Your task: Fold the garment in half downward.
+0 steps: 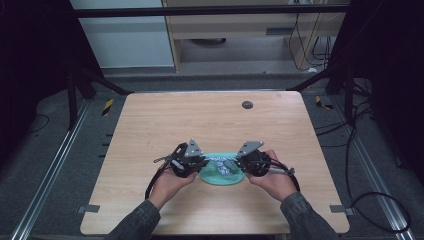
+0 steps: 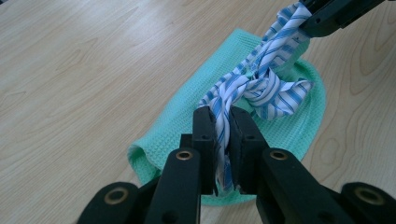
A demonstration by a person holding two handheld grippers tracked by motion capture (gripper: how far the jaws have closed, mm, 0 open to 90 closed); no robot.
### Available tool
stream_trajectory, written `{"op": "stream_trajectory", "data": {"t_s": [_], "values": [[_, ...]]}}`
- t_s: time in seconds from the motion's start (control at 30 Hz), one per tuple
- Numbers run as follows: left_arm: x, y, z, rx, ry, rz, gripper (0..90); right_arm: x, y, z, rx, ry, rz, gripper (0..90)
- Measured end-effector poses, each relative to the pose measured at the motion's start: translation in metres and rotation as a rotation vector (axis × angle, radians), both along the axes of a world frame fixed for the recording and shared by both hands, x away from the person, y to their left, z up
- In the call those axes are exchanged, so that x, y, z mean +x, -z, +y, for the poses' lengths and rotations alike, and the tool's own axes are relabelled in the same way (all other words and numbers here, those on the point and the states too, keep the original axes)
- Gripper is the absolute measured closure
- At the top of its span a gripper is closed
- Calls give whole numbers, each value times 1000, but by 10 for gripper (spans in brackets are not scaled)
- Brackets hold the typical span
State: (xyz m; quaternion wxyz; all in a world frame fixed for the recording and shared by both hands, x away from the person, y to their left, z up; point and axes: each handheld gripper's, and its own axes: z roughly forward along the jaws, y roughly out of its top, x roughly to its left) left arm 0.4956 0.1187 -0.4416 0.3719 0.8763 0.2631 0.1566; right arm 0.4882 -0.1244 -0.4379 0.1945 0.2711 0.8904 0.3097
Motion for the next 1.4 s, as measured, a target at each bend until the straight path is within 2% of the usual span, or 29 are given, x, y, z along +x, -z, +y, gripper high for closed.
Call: {"op": "stream_trajectory", "data": {"t_s": [1.13,1.4], "values": [[-19,22,6,19,25,29,789,-21,16,0,2,-19,27,826],[-25,24,6,5,26,32,763,-27,20,-1,7,-23,34,836]]}}
